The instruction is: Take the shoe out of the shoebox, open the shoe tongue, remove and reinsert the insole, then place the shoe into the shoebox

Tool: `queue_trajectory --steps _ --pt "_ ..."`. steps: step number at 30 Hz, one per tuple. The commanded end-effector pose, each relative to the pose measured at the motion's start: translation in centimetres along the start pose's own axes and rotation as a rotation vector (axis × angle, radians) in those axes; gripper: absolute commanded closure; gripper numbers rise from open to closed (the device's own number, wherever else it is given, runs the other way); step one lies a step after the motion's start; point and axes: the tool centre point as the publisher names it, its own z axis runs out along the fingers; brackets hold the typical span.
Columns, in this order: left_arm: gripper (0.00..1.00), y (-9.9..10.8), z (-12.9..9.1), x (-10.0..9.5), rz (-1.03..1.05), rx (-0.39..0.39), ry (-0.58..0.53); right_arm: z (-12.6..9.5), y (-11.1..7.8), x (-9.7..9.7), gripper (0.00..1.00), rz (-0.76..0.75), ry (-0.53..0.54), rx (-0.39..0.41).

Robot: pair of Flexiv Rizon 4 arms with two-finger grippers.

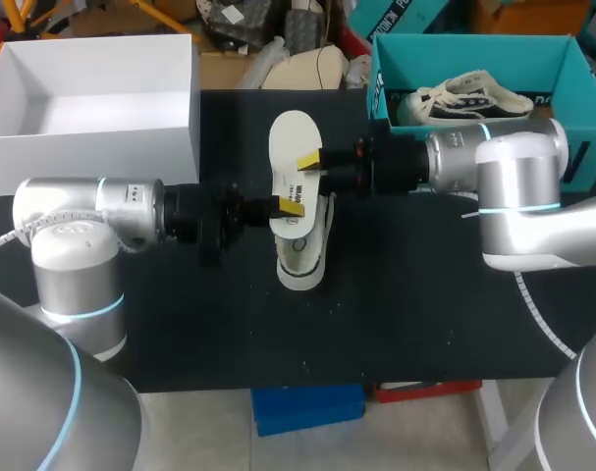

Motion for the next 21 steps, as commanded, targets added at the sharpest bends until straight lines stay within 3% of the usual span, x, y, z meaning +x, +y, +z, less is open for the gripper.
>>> queue_trajectory --steps 1,9,18,21 --pt "1.0 -0.1 0.12 0.0 0.003 -0.005 0.003 0.05 0.52 0.43 0.55 -0.021 -0.019 -0.004" --pt "1.0 -0.1 0.12 0.0 0.003 -0.005 0.003 0.05 0.85 0.49 0.71 -0.023 -0.029 -0.001" --pt "1.0 -0.1 0.12 0.0 0.003 -0.005 0.003 0.77 0.73 -0.17 0.76 -0.011 -0.013 0.002" --pt "1.0 -0.1 0.12 0.0 0.003 -0.005 0.003 0.84 0.73 -0.2 0.92 -0.01 -0.014 -0.002"
